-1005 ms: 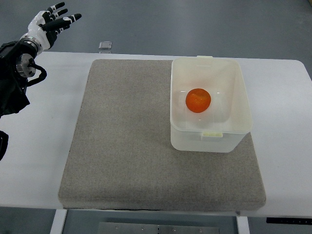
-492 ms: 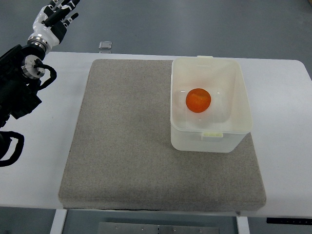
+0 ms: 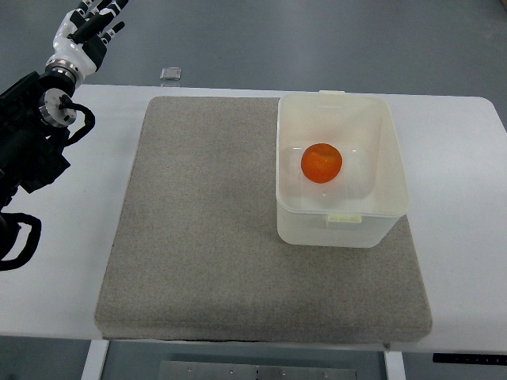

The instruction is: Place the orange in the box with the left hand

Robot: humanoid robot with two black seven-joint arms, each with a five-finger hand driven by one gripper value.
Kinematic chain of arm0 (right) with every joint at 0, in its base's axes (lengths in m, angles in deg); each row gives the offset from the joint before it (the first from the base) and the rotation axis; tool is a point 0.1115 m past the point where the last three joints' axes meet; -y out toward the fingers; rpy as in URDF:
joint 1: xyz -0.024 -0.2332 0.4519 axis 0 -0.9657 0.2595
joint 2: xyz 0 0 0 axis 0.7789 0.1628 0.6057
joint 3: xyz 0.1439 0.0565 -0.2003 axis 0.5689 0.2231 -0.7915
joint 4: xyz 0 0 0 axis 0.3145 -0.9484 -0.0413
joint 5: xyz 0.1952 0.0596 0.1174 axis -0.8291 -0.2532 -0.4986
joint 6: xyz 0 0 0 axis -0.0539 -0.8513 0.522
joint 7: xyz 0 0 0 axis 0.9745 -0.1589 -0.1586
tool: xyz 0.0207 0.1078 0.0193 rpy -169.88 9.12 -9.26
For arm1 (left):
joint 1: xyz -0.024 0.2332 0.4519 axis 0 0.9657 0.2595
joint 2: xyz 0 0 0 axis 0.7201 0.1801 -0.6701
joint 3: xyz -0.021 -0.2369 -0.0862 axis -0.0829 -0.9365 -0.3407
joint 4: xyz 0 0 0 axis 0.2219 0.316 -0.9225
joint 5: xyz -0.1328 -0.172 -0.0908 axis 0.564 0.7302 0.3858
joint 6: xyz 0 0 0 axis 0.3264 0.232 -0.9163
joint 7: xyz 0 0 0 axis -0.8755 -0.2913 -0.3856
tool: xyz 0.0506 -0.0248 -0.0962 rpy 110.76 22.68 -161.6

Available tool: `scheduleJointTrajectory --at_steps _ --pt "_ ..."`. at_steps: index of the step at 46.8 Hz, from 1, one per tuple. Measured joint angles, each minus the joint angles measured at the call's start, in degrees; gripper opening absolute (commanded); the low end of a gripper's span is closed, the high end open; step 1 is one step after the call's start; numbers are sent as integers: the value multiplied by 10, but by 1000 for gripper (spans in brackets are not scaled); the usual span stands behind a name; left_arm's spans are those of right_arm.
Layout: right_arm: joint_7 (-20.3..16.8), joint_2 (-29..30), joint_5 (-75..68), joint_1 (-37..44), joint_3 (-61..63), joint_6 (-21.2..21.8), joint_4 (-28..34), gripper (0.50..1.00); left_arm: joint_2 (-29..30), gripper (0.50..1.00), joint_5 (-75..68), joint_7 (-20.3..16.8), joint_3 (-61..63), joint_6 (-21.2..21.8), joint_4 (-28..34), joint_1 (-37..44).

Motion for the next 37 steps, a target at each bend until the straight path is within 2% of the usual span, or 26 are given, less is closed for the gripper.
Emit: scheduleJointTrajectory --at_steps 19,37 --pt "0 0 0 -2 -1 1 0 926 -4 917 -1 -6 2 -30 -2 16" --pt "0 0 -2 -4 -1 -1 0 926 -67 911 -8 -10 7 -23 -5 64"
